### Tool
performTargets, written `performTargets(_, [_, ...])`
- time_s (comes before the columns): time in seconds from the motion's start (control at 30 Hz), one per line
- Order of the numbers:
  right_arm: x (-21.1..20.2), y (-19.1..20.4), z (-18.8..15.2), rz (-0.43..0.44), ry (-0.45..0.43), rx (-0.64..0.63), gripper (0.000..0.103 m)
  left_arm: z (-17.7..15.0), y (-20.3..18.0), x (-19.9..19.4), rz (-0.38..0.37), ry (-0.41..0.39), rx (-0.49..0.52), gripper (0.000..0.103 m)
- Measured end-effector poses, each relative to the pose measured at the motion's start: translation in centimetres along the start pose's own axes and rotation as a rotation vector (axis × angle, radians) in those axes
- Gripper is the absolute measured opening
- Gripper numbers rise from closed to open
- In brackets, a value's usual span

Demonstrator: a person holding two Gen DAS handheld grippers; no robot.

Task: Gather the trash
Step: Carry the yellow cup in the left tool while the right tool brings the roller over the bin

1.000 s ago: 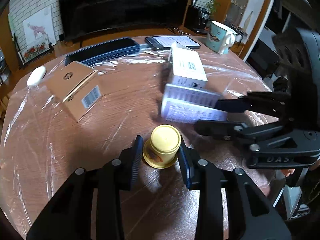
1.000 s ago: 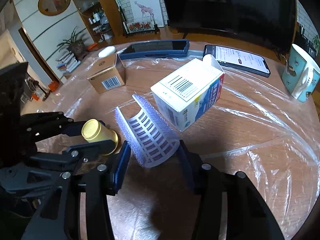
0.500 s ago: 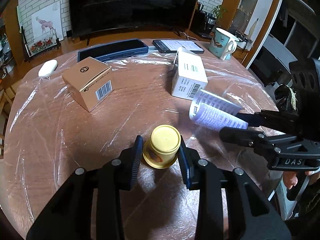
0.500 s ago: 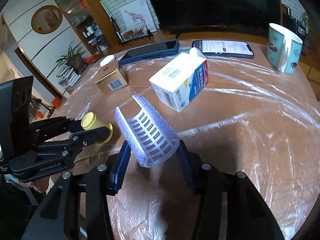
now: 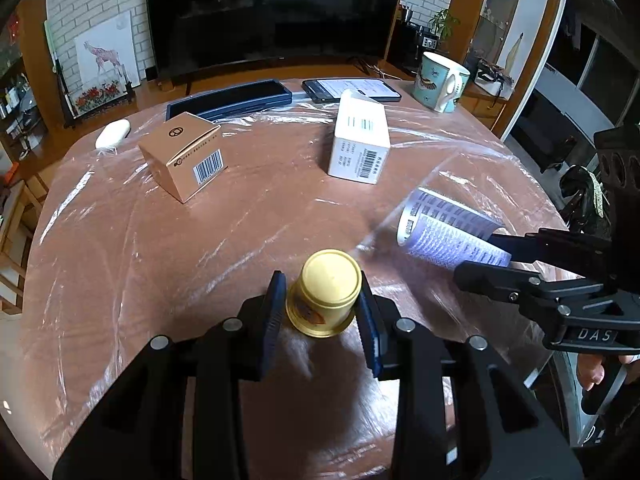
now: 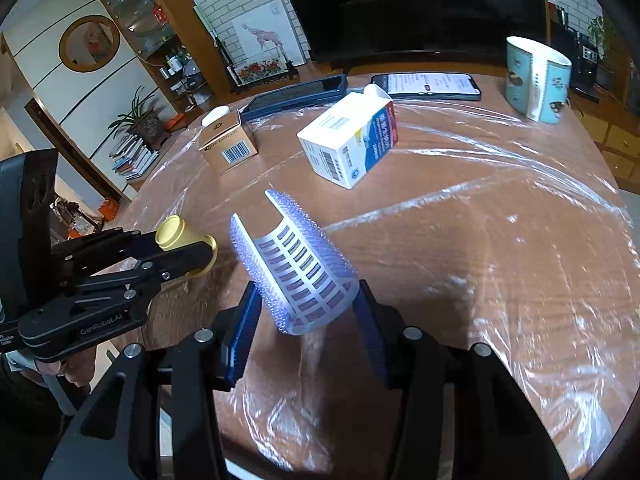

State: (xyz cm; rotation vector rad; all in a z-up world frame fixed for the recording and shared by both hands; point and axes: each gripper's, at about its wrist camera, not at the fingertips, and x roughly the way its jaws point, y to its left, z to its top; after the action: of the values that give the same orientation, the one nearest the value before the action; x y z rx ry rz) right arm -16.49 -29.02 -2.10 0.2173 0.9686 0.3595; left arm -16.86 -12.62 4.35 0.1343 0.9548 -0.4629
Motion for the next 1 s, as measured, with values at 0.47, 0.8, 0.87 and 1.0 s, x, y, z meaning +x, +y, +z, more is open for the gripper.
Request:
performTargets(0.47, [-3.7, 0.9, -3.6, 0.008, -0.022, -0.02, 0.047, -2.7, -2.3, -2.6, 0.005, -0.022, 0.016, 0.036])
performTargets(0.8, [-5.9, 2.1, -6.0, 0.026, -0.029, -0.049, 0.047, -5.0, -3.9, -4.8, 0.005, -0.032, 0.035, 0.036])
performTargets(0.87, [-6.2, 2.3, -6.6, 0.032, -0.027, -0.052, 0.047, -5.5, -4.1, -5.1, 0.006, -0.031, 0.036, 0.036])
performTargets(1.0, [-6.8, 2.8, -7.7, 0.042, -0.024, -0.056, 0.047, -6.5, -4.6, -5.8, 0.005, -0.029, 0.042, 0.036])
